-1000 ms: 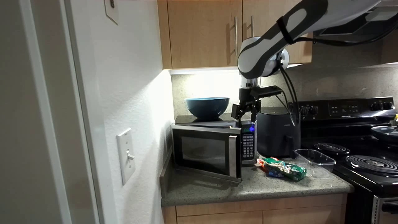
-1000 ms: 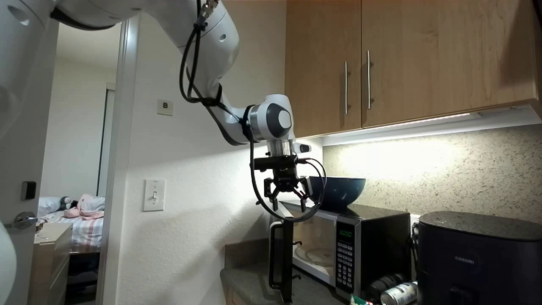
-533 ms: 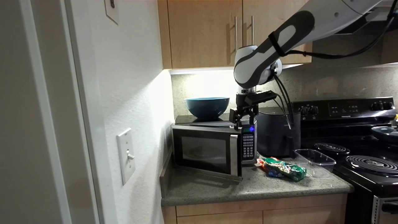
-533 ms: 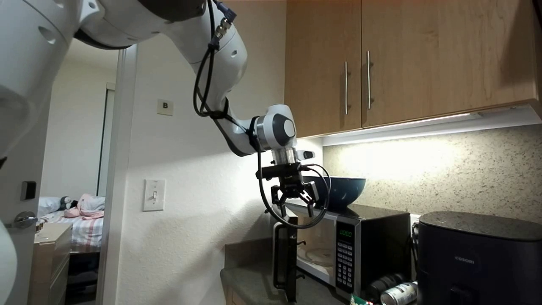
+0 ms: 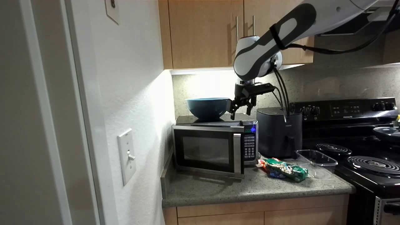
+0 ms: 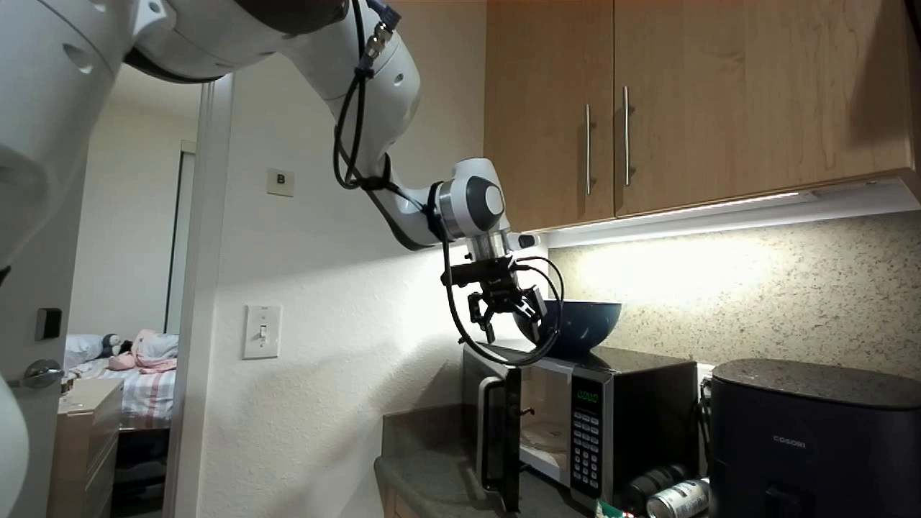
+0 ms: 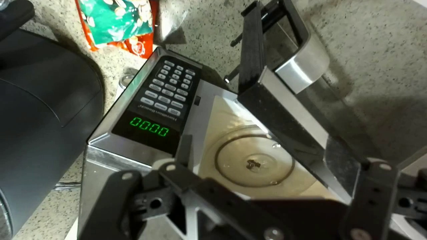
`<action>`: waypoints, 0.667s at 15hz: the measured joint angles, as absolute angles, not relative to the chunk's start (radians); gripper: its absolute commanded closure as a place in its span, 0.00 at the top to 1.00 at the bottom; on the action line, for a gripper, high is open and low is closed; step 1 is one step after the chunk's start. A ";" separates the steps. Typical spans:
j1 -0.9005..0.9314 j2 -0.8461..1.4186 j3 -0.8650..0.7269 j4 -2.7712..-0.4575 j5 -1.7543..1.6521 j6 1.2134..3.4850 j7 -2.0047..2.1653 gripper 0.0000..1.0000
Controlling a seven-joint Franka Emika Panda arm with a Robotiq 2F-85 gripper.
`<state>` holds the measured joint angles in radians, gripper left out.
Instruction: Open the microwave door
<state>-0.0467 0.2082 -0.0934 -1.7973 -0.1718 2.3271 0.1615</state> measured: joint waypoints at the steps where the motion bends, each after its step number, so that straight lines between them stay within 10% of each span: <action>1: -0.047 0.210 -0.099 -1.793 -0.186 2.344 0.189 1.00; 10: -0.022 0.318 -0.137 -1.756 -0.300 2.390 0.343 1.00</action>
<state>-0.0221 0.3178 -0.1375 -1.7558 -0.2999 2.3902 0.3435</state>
